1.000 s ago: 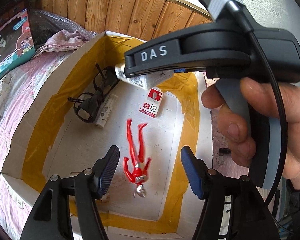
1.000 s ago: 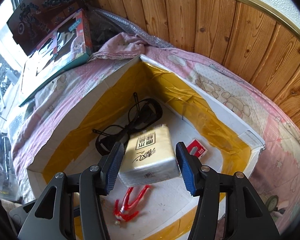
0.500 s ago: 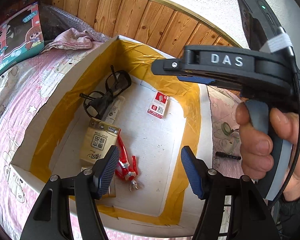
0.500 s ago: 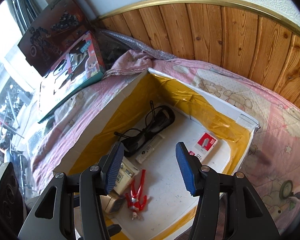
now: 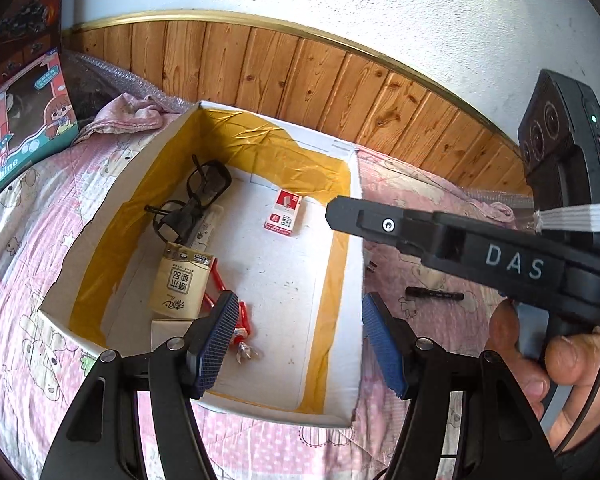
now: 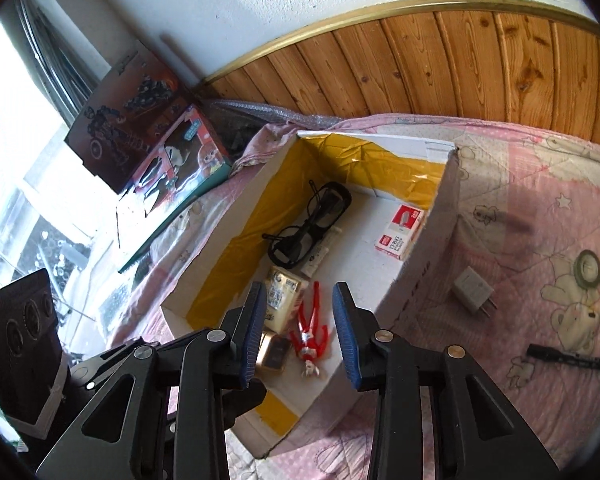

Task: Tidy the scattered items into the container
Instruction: 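Withdraw both open tools from the box toward the charger and marker, then grasp the white charger with the left tool while the right tool grasps the black marker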

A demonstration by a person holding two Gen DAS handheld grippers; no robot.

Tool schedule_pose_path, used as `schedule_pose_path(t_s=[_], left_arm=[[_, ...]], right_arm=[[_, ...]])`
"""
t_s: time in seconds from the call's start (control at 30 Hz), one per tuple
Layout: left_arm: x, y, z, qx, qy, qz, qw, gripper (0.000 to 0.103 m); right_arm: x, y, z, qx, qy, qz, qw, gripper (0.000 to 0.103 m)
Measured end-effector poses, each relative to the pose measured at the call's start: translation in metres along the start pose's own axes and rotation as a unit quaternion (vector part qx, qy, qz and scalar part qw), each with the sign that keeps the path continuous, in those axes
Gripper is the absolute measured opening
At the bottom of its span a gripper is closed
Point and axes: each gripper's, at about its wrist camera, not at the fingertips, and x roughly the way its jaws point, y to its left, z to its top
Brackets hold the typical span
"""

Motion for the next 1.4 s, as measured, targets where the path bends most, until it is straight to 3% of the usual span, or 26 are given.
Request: schedule_pose_path(t_s=[0.43,0.73,1.1,1.17,1.3,1.4], left_arm=[[-0.013,-0.080,-0.036,0.063,0.004,-0.044,0.9971,0.065],[0.020,-0.119,-0.042,0.060,0.034,-0.058,0.9959,0.065],[0.139,-0.130,0.000,-0.036,0.084,0.002,0.9958,0.070],[0.164,-0.125,0.008,-0.058,0.090,0.045,0.9932,0.070],[0.208,-0.111,0.019,-0.105,0.099,0.090,0.9855,0.070],[0.234,-0.106,0.024,-0.120,0.109,0.104,0.9812,0.070]], right_arm=[[-0.094,-0.069,-0.076,0.104,-0.054,-0.025,0.993,0.037],[-0.124,-0.112,-0.112,0.129,-0.068,-0.074,0.987,0.039],[-0.120,-0.166,-0.117,0.123,-0.044,-0.115,0.985,0.039],[-0.115,-0.173,-0.112,0.106,-0.036,-0.124,0.986,0.039],[-0.103,-0.183,-0.101,0.059,-0.020,-0.137,0.989,0.042],[-0.091,-0.191,-0.091,0.003,-0.003,-0.149,0.989,0.046]])
